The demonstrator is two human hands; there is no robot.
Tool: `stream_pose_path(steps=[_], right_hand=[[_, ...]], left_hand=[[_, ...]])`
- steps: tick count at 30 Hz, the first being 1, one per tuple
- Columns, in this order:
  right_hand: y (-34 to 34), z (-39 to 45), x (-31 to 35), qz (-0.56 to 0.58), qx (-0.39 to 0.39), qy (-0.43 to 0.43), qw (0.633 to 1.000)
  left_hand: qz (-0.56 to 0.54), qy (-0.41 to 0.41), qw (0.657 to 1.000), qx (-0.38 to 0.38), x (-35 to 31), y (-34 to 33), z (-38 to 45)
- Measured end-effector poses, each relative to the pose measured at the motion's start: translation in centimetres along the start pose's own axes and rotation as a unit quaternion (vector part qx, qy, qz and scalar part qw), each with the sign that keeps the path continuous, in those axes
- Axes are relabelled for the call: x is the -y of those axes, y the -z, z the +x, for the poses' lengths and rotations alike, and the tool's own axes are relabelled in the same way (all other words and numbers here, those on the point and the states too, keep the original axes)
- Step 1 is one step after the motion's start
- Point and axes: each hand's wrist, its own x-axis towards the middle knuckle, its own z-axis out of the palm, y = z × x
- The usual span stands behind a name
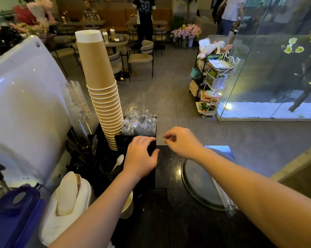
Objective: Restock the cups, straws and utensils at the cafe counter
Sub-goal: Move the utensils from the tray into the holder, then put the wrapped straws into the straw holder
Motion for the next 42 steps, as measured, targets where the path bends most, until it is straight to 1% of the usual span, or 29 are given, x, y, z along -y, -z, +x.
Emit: stream_pose_path(steps=[2, 4, 6, 7, 9, 11, 13, 16, 19, 22, 28, 34, 35, 37, 39, 42], right_hand=[[1.9, -0.9, -3.1, -0.013, -0.015, -0.076, 0.997], [3.3, -2.2, -6.4, -0.025, -0.017, -0.162, 0.986], [4.0, -3.7, -9.5, -0.058, -0.008, -0.234, 0.97], [4.1, -4.5, -10.8, -0.08, 0.003, -0.259, 0.963], [3.7, -6.1, -13.2, -0.117, 0.036, -0.294, 0.948], [2.7, -7.7, -15.0, -0.134, 0.06, -0.318, 0.937], [1.4, -8.9, -16.4, -0.14, 0.078, -0.347, 0.924], [-0.4, -10.1, -17.6, -0.121, 0.083, -0.393, 0.908], [-1.8, -10.9, -18.0, -0.114, 0.084, -0.41, 0.901], [-2.5, -11.1, -18.2, -0.128, 0.067, -0.409, 0.901], [-2.4, -10.8, -18.1, -0.083, 0.065, -0.397, 0.912], [-3.3, -10.6, -17.7, -0.064, 0.07, -0.378, 0.921], [-3.5, -10.6, -17.7, -0.05, 0.061, -0.375, 0.924], [-3.7, -10.3, -17.8, 0.024, 0.015, -0.41, 0.911], [-3.8, -10.2, -17.7, 0.108, -0.022, -0.462, 0.88], [-3.9, -9.7, -17.3, 0.189, -0.043, -0.49, 0.85]], left_hand=[[-0.019, -0.026, 0.999, -0.01, -2.2, -0.9, 0.2], [-0.058, -0.026, 0.998, 0.006, -4.6, -2.8, 0.0], [-0.103, 0.001, 0.993, 0.05, -6.8, -5.5, -0.4], [-0.133, 0.033, 0.987, 0.081, -7.8, -7.1, -0.7], [-0.19, 0.126, 0.961, 0.156, -9.5, -10.3, -1.4], [-0.221, 0.214, 0.925, 0.222, -10.4, -13.3, -2.1], [-0.243, 0.283, 0.889, 0.266, -11.1, -15.9, -2.9], [-0.287, 0.353, 0.839, 0.299, -12.0, -18.3, -4.0], [-0.321, 0.402, 0.802, 0.303, -12.6, -19.6, -4.7], [-0.354, 0.434, 0.776, 0.291, -13.0, -20.4, -4.6], [-0.401, 0.459, 0.743, 0.275, -13.8, -20.8, -4.0], [-0.466, 0.497, 0.688, 0.25, -14.3, -20.6, -4.0], [-0.477, 0.497, 0.68, 0.249, -14.2, -20.4, -4.0], [-0.495, 0.499, 0.667, 0.246, -14.2, -20.2, -4.1], [-0.503, 0.501, 0.663, 0.238, -14.2, -20.0, -4.2], [-0.508, 0.492, 0.671, 0.223, -14.4, -19.6, -4.0]])
